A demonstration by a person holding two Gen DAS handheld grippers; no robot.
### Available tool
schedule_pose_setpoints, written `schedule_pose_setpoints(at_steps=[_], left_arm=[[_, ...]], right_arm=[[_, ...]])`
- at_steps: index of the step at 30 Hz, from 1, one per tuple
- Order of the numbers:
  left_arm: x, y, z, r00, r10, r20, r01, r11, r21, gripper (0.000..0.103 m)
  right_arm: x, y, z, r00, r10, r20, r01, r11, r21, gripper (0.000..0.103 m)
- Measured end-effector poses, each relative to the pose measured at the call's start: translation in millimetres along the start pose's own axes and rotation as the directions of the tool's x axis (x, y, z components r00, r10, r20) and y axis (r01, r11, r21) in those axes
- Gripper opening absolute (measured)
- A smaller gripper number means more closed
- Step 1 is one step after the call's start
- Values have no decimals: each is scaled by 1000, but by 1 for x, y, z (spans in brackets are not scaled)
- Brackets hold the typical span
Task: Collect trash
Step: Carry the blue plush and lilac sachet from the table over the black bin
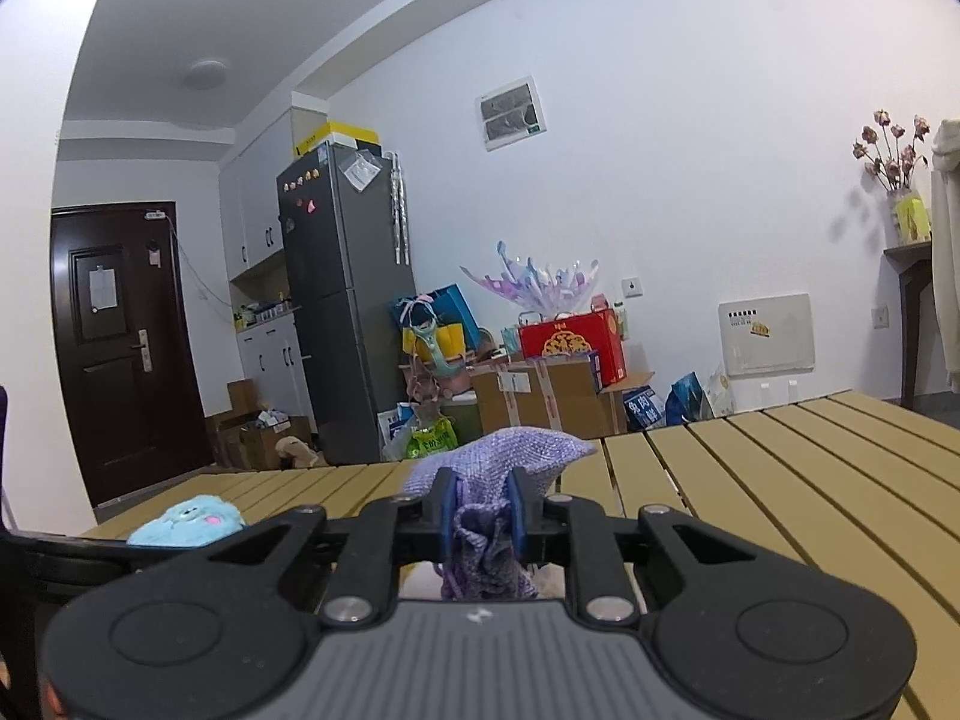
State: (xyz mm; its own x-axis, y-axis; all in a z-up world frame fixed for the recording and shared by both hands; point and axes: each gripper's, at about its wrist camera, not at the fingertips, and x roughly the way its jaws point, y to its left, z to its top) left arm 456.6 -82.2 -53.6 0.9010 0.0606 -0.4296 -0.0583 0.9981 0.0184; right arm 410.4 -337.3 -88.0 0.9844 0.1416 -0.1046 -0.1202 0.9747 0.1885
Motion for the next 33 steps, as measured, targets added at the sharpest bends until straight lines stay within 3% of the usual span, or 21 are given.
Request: schedule_pose_setpoints(at_steps=[19,33], left_arm=[[-129,30,-4,999,-17,43,17,1000,-6,84],[-204,50,-31,999,-9,33,7,999,45,84]], right_arm=[[-119,39,24,999,32,0,-32,997,-71,15],[-206,66,0,996,41,-81,-49,994,-98,15]])
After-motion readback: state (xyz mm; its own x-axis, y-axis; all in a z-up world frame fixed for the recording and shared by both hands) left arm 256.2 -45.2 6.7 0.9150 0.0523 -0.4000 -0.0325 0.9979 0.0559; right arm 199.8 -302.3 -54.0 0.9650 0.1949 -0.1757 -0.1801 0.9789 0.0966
